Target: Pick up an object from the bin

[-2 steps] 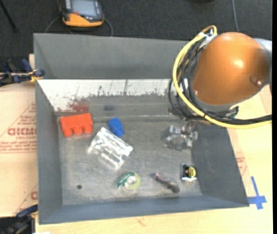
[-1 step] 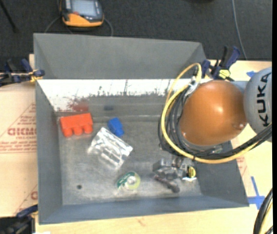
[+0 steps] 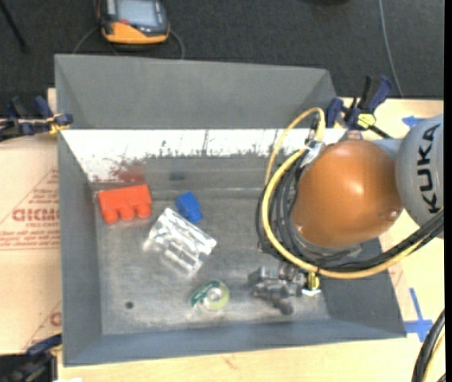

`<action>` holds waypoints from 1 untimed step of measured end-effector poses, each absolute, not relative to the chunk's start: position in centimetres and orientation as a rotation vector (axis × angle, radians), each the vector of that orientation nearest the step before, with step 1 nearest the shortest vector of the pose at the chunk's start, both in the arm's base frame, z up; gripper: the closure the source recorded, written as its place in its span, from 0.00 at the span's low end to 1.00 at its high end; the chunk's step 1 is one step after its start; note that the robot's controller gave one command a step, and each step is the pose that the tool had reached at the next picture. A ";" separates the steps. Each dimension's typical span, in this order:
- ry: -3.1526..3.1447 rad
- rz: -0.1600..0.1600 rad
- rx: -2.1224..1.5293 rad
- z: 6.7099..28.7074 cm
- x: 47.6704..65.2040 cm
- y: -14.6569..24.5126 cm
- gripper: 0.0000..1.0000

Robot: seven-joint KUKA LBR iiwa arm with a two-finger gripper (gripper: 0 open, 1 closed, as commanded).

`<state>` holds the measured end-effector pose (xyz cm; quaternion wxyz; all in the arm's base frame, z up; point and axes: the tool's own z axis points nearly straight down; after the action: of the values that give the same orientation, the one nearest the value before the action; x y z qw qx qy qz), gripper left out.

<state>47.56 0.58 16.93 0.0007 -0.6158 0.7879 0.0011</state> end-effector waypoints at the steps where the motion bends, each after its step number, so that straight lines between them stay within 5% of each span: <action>1: 2.487 -0.010 -1.905 24.6 49.3 0.2 1.00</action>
Offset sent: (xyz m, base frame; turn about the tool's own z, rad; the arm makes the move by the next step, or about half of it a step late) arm 0.0147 -0.0030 0.0723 0.0147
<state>49.31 0.19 24.62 0.0045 -0.6081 0.7939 -0.0033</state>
